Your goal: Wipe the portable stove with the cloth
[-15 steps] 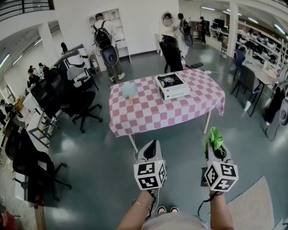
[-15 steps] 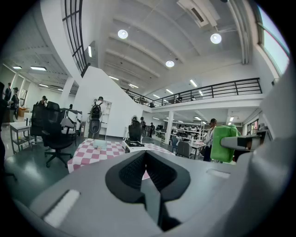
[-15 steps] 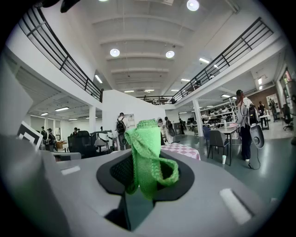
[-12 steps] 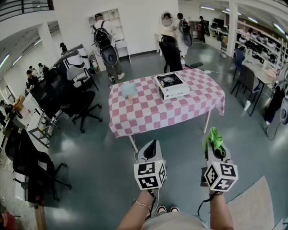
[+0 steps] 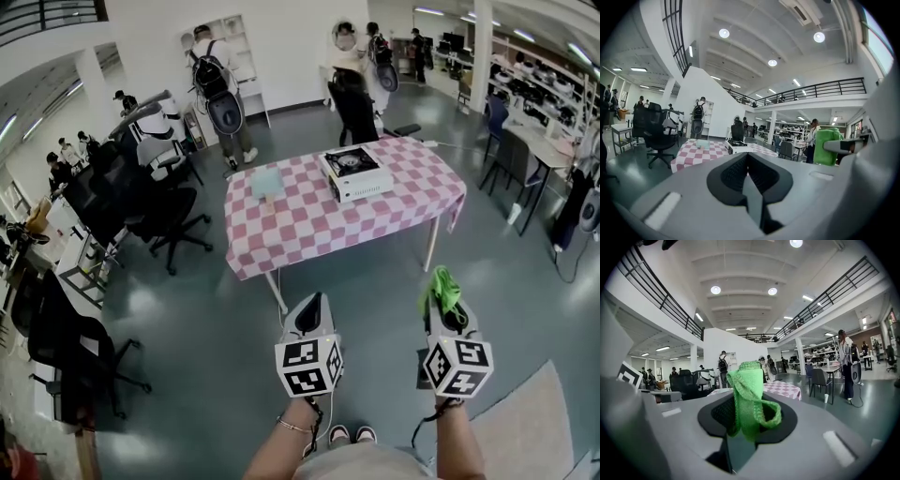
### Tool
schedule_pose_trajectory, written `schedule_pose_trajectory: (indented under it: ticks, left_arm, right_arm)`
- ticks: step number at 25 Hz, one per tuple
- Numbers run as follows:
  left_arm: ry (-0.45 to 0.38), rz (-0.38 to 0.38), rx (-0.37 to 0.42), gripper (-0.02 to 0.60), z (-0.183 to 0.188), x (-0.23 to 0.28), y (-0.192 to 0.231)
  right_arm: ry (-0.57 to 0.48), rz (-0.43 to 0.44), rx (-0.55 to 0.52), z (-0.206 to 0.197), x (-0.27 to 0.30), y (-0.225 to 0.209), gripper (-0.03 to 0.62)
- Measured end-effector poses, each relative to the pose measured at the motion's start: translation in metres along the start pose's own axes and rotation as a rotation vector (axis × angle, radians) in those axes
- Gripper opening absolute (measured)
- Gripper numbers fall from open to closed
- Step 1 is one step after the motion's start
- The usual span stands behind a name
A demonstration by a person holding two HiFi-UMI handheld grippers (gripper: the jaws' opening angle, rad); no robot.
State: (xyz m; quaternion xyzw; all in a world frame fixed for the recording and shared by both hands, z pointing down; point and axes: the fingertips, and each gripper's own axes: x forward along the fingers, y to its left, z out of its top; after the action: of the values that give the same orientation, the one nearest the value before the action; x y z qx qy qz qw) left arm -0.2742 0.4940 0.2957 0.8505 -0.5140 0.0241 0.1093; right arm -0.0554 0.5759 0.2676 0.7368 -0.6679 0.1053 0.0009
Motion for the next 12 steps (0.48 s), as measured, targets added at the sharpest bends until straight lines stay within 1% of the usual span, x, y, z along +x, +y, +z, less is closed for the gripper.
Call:
schedule_pose_trajectory:
  ticks: [12]
  left_arm:
    - [0.017, -0.034, 0.002, 0.0, -0.005, 0.009, 0.02]
  right_arm:
    - [0.027, -0.084, 0.063, -0.015, 0.0, -0.006, 0.109]
